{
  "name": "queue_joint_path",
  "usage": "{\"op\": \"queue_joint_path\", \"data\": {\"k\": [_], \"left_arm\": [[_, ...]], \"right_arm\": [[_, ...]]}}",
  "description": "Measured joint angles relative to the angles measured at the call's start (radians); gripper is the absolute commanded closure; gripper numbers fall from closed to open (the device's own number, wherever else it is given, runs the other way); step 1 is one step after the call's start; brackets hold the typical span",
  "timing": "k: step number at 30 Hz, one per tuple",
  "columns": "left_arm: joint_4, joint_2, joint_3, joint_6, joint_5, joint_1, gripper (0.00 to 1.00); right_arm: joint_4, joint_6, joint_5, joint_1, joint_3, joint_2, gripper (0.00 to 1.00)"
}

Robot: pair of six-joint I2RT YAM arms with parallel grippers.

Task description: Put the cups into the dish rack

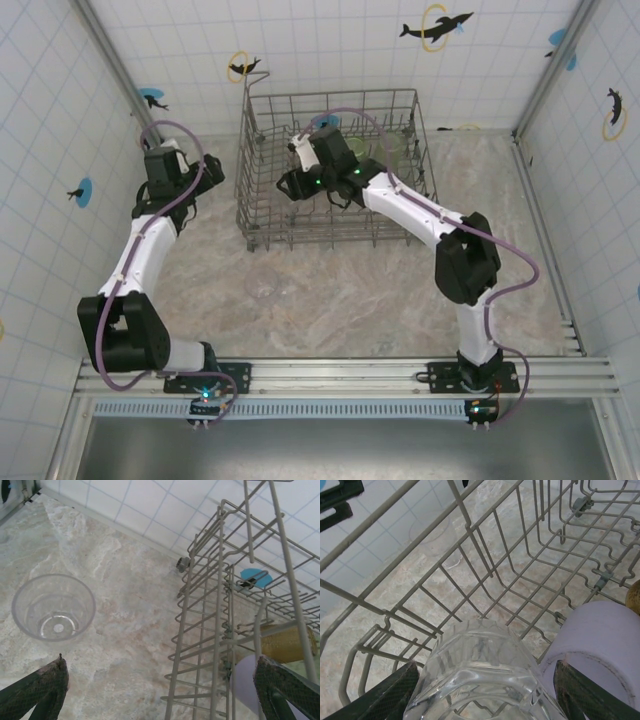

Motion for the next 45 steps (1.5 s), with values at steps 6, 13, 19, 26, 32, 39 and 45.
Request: {"op": "queue_joint_path", "data": {"k": [6, 13, 19, 26, 32, 39, 45], "left_arm": [[0.012, 0.0, -0.048, -0.003, -0.019, 0.013, 0.03], [0.013, 0.008, -0.048, -0.004, -0.018, 0.013, 0.03], [0.013, 0.01, -0.048, -0.008, -0.008, 0.013, 0.03], [0.013, 0.014, -0.048, -0.019, 0.001, 0.013, 0.03], [0.013, 0.026, -0.048, -0.026, 0.019, 0.013, 0.03], [0.013, 0.031, -0.048, -0.026, 0.035, 0.013, 0.03], [0.013, 0.035, -0.048, -0.026, 0.045, 0.013, 0.03]], "right_arm": [[-0.002, -0.064, 0.016, 0.022, 0.002, 0.013, 0.58], [-0.001, -0.14, 0.023, 0.051, 0.002, 0.014, 0.58], [0.006, -0.17, 0.021, 0.061, 0.013, 0.029, 0.58], [0.015, -0.185, 0.023, 0.067, 0.013, 0.058, 0.58], [0.021, -0.202, 0.023, 0.088, 0.013, 0.082, 0.58], [0.05, -0.238, 0.039, 0.119, 0.013, 0.085, 0.59], [0.063, -0.247, 0.042, 0.124, 0.026, 0.092, 0.59]]}}
